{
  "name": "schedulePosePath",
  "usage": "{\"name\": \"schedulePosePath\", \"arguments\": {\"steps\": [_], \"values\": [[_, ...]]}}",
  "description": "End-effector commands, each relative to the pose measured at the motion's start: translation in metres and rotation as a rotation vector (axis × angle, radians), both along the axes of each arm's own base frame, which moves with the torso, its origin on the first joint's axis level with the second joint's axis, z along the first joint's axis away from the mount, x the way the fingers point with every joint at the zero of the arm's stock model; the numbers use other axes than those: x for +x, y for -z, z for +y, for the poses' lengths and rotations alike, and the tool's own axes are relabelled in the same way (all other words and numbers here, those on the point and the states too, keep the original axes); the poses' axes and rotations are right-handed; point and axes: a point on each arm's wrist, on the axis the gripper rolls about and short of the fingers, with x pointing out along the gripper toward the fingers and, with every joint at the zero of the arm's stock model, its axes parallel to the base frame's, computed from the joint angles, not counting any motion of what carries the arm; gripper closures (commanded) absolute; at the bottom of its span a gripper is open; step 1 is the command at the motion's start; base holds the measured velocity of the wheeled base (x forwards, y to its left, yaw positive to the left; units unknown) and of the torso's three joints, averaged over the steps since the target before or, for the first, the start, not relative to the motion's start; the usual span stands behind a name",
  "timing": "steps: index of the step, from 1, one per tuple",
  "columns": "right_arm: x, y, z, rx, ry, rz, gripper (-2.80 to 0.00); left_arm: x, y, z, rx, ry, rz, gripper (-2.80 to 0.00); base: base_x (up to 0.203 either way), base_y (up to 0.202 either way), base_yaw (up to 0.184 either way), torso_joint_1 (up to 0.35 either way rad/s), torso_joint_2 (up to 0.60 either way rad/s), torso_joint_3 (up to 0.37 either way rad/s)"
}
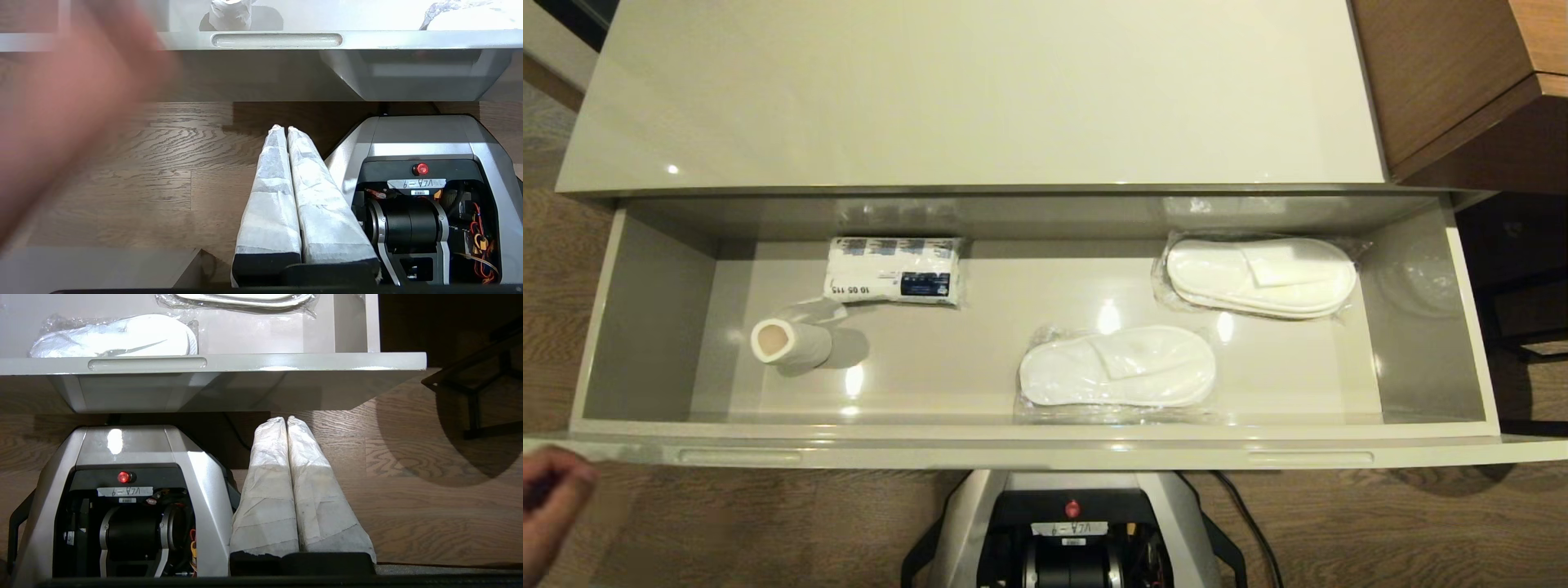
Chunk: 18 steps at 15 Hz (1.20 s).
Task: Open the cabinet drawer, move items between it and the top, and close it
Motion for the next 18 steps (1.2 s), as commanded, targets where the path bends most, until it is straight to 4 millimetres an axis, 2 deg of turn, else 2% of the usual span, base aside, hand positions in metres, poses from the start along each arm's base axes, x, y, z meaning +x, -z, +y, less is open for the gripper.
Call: {"name": "schedulePosePath", "arguments": {"steps": [1,18], "values": [[0.0002,0.0003,0.0,0.0,-0.001,0.001,0.0,0.0001,0.0,0.0,0.0,-0.001,0.001,0.0,0.0,0.0,0.0,0.0,0.0,0.0],[0.0002,0.0004,0.0,0.0,-0.001,0.002,0.0,0.0001,0.0,0.0,0.0,-0.001,0.001,0.0,0.0,0.0,0.0,0.0,0.0,0.0]]}}
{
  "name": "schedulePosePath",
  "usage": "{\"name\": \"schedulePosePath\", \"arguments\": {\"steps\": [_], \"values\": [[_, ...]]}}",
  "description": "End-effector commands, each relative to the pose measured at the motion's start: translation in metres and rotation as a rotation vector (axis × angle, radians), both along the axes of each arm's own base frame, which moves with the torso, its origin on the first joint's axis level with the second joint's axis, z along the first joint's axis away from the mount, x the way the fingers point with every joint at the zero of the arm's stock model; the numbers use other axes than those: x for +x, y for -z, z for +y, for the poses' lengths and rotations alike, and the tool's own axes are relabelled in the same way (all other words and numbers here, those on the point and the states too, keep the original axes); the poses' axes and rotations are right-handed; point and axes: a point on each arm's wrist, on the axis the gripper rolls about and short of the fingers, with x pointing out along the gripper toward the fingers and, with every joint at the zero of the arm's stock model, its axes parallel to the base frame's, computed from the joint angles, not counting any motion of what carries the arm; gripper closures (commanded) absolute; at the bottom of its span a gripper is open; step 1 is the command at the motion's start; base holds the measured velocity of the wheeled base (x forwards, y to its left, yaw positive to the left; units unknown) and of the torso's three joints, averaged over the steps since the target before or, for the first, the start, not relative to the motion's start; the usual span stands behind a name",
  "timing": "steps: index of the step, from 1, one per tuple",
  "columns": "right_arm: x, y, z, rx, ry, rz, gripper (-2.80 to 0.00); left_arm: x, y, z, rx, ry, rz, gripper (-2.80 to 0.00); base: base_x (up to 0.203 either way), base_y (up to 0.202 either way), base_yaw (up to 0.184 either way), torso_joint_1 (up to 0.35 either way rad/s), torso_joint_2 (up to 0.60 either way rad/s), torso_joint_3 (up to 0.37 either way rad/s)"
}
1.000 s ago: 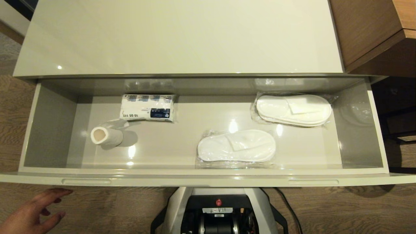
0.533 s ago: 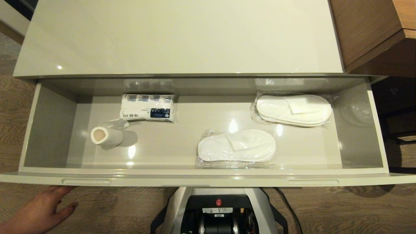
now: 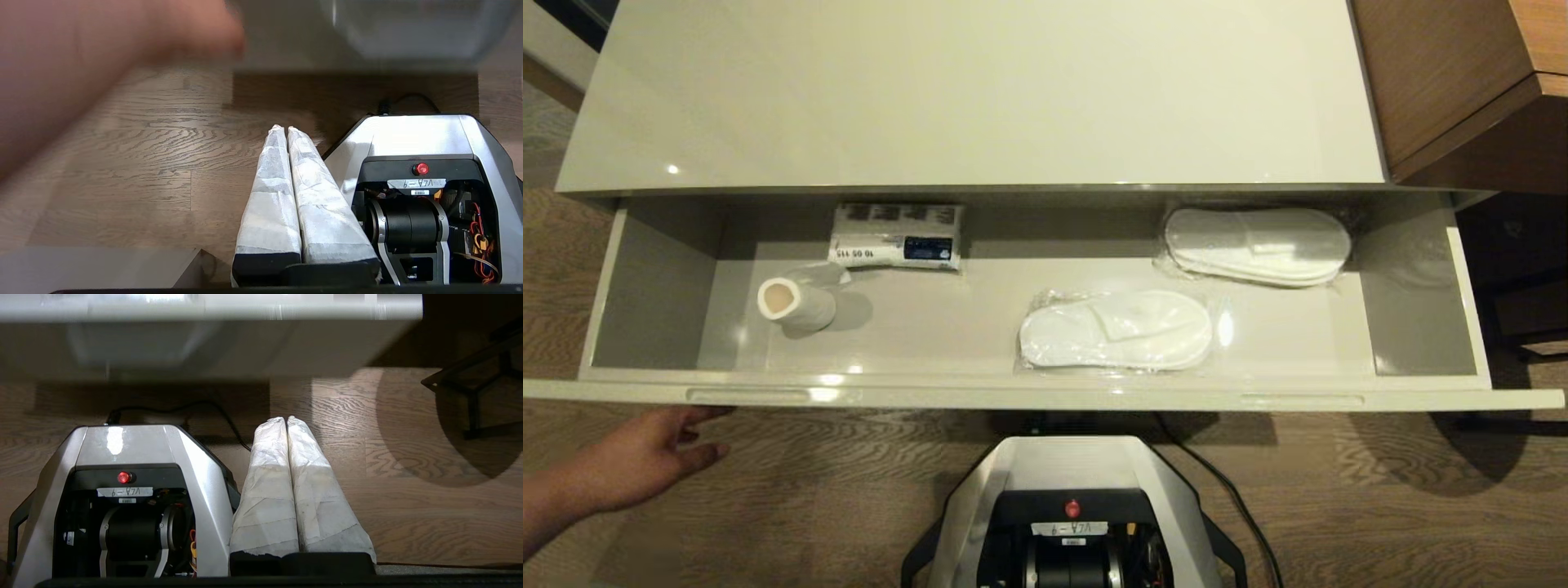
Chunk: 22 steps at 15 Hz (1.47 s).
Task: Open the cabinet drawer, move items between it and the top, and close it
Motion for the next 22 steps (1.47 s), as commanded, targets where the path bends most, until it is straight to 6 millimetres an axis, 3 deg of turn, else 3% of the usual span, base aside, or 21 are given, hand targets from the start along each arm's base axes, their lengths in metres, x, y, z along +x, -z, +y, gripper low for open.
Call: {"name": "schedulePosePath", "arguments": {"steps": [1,22], "values": [[0.0002,0.0004,0.0,0.0,-0.001,0.002,0.0,0.0001,0.0,0.0,-0.001,0.001,0.001,0.0,0.0,0.0,0.0,0.0,0.0,0.0],[0.0002,0.0005,0.0,0.0,-0.001,0.003,0.0,0.0001,0.0,0.0,-0.001,-0.001,0.001,0.0,0.0,0.0,0.0,0.0,0.0,0.0]]}}
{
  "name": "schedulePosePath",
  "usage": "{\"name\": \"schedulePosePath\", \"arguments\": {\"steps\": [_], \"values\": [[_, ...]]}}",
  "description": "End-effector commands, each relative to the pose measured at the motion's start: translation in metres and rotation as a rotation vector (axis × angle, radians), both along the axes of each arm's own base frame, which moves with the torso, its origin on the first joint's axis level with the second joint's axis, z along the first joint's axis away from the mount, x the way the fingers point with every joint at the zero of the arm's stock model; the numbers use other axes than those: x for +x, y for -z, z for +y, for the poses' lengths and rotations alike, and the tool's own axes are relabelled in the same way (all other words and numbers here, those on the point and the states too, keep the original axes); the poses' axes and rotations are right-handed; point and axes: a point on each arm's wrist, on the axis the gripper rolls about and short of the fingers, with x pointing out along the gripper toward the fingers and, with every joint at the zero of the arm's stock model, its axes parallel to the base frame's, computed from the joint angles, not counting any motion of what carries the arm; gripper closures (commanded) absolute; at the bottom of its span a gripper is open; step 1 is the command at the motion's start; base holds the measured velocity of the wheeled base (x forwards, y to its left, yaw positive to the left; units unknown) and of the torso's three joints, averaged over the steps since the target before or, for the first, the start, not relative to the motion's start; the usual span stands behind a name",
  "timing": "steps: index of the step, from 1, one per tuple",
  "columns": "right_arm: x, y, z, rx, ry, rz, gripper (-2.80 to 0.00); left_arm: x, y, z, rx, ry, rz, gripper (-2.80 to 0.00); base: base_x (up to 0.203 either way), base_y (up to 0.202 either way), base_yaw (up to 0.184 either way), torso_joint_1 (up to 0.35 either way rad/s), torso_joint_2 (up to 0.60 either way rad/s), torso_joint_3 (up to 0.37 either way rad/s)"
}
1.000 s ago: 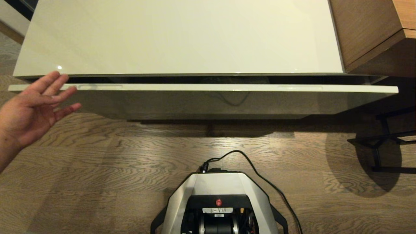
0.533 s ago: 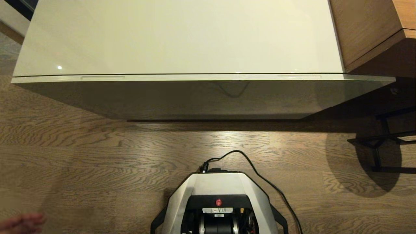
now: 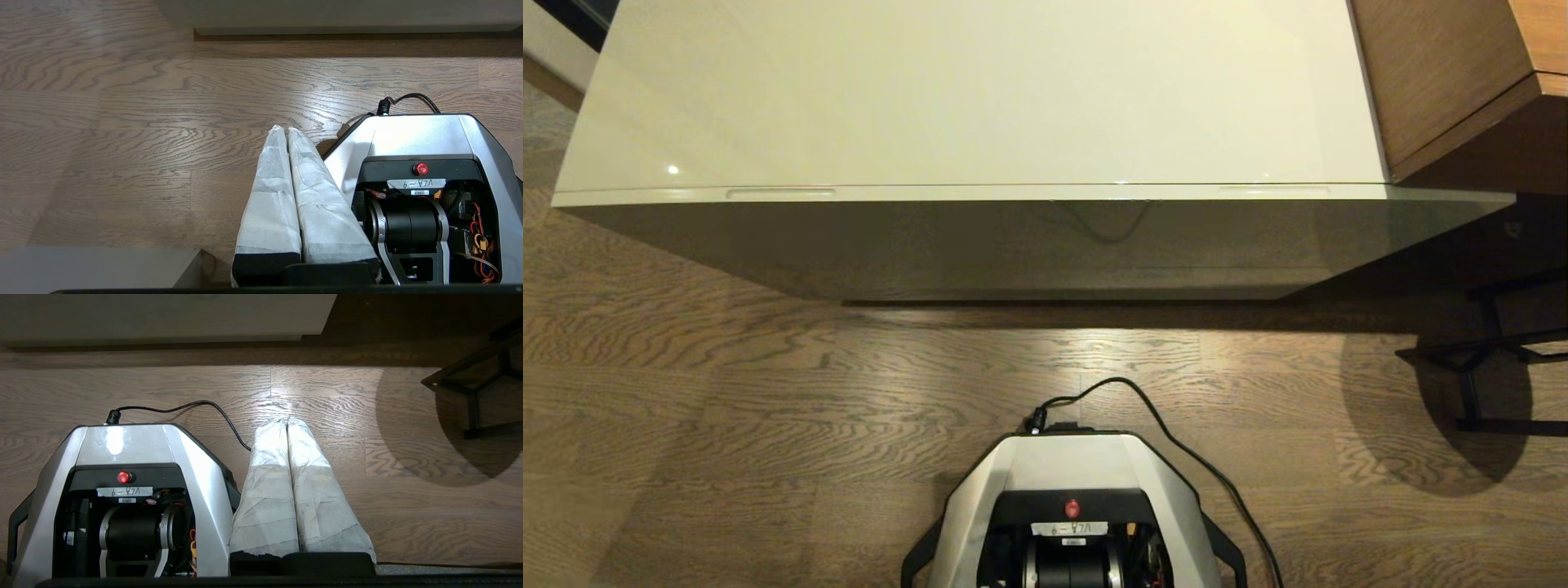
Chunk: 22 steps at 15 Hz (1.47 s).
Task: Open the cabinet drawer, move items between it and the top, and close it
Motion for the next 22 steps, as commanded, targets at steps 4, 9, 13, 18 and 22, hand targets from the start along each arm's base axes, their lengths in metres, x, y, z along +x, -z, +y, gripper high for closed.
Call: {"name": "schedulePosePath", "arguments": {"steps": [4,9,13,18,22], "values": [[0.0002,0.0004,0.0,0.0,-0.003,0.002,0.0,0.0001,0.0,0.0,0.0,-0.001,0.001,0.0,0.0,0.0,0.0,0.0,0.0,0.0],[0.0002,0.0003,0.0,0.0,-0.003,0.001,0.0,0.0,0.0,0.0,0.0,-0.001,0.0,0.0,0.0,0.0,0.0,0.0,0.0,0.0],[0.0002,0.0003,0.0,0.0,-0.001,0.001,0.0,0.0001,0.0,0.0,0.0,-0.001,0.001,0.0,0.0,0.0,0.0,0.0,0.0,0.0],[0.0002,0.0004,0.0,0.0,-0.001,0.002,0.0,0.0001,0.0,0.0,0.0,-0.001,0.001,0.0,0.0,0.0,0.0,0.0,0.0,0.0],[0.0002,0.0003,0.0,0.001,-0.001,0.001,0.0,0.0001,0.0,0.0,0.001,-0.001,0.002,0.0,0.0,0.0,0.0,0.0,0.0,0.0]]}}
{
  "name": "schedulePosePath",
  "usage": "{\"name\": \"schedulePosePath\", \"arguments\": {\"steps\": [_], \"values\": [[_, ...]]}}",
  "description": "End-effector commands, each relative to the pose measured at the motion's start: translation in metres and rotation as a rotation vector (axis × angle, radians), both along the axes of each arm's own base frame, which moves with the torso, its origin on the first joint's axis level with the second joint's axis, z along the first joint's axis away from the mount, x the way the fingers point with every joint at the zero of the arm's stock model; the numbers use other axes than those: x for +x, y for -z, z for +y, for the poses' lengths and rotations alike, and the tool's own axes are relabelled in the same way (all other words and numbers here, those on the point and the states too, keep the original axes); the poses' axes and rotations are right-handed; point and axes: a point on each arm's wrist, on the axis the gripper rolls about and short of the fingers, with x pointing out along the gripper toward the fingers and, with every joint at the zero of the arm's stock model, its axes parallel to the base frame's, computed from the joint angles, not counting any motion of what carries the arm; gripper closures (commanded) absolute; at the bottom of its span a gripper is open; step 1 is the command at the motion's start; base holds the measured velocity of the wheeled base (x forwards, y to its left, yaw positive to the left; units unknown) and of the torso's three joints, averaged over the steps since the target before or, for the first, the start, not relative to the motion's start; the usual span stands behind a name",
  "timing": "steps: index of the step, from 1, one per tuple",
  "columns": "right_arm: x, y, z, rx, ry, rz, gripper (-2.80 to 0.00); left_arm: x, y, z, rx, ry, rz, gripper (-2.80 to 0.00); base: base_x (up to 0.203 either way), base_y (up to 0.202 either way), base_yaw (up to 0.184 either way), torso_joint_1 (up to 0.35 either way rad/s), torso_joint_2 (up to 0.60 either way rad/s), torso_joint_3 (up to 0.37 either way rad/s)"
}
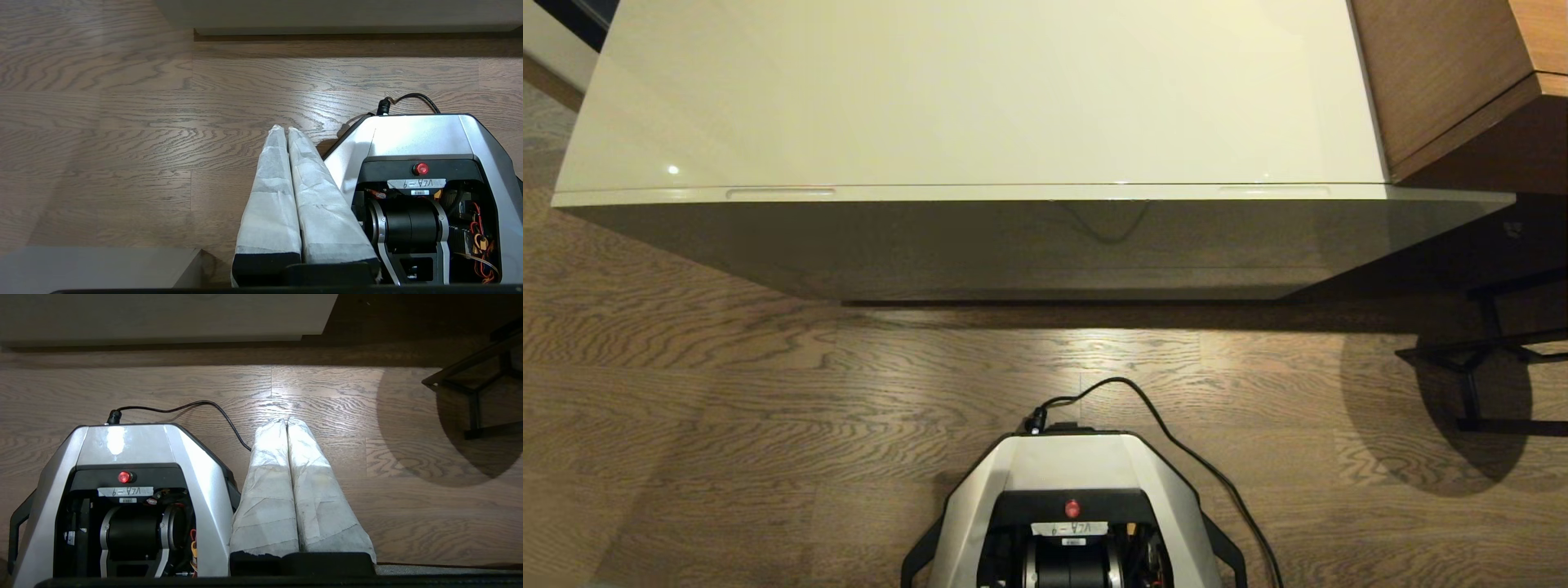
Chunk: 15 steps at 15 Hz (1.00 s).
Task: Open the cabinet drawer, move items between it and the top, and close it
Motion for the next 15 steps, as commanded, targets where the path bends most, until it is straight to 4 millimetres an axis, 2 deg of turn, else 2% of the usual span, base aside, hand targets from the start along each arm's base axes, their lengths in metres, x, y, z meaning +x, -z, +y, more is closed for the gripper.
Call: {"name": "schedulePosePath", "arguments": {"steps": [1,15], "values": [[0.0002,0.0003,0.0,0.0,0.001,0.001,0.0,0.0001,0.0,0.0,-0.001,0.001,0.001,0.0,0.0,0.0,0.0,0.0,0.0,0.0],[0.0002,0.0004,0.0,0.0,-0.001,0.002,0.0,0.0001,0.0,0.0,-0.001,-0.001,0.001,0.0,0.0,0.0,0.0,0.0,0.0,0.0]]}}
